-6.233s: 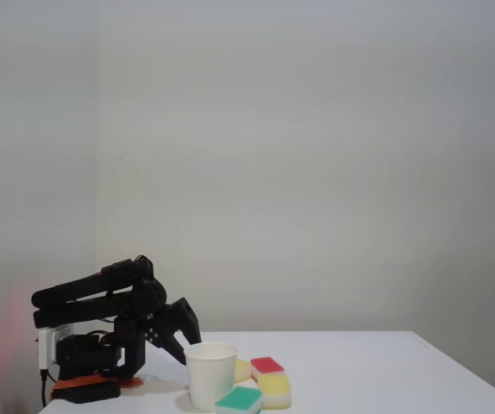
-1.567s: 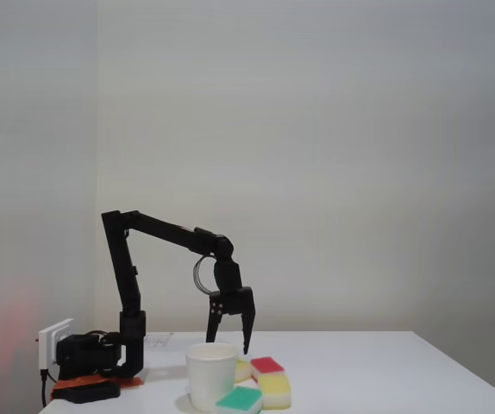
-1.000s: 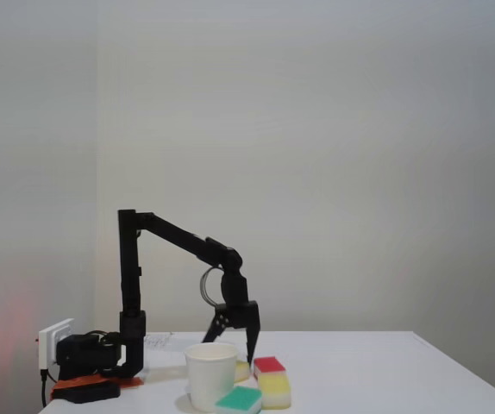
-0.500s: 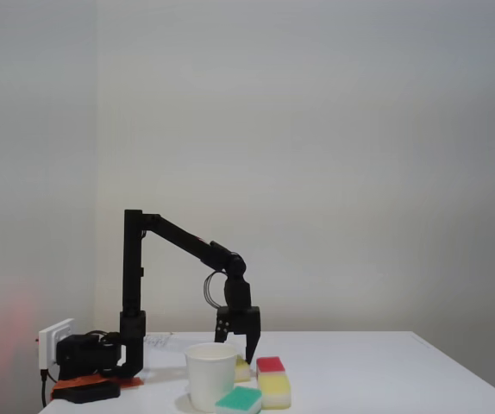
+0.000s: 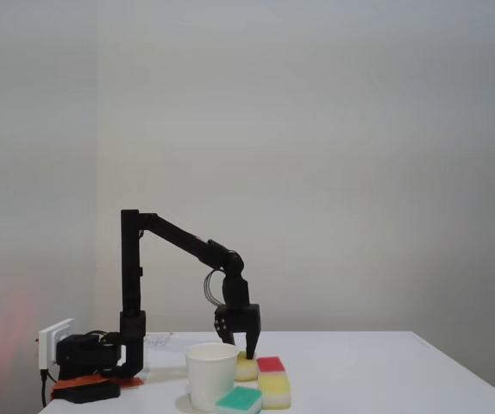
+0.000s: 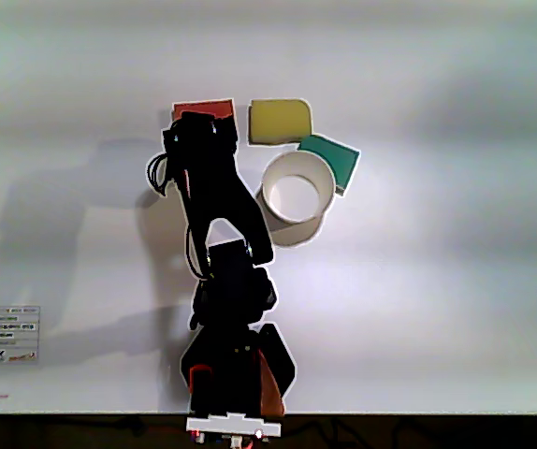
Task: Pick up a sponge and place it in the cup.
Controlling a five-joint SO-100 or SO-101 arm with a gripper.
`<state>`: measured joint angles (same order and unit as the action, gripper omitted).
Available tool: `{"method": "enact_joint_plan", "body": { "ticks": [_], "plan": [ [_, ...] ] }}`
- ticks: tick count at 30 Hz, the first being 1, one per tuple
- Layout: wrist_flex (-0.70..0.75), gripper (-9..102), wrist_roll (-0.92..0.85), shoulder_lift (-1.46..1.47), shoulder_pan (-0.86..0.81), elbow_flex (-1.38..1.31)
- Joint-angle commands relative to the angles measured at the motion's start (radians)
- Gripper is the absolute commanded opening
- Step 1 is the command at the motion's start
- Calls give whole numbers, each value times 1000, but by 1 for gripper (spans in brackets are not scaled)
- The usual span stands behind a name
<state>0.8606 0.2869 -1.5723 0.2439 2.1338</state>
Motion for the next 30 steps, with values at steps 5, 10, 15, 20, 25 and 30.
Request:
{"method": "enact_joint_plan", "body": {
  "ticks": [5,10,15,20,25,30],
  "plan": [
    [156,0,55,-164,64,-127],
    [281,0,23,-236,60,-264],
    [357,0,-29,-334,8,-322],
    [440,0,-121,-483,-101,-291],
    [543,0,-253,-661,-276,-215],
    [580,0,-344,-795,-434,-123]
  ]
}}
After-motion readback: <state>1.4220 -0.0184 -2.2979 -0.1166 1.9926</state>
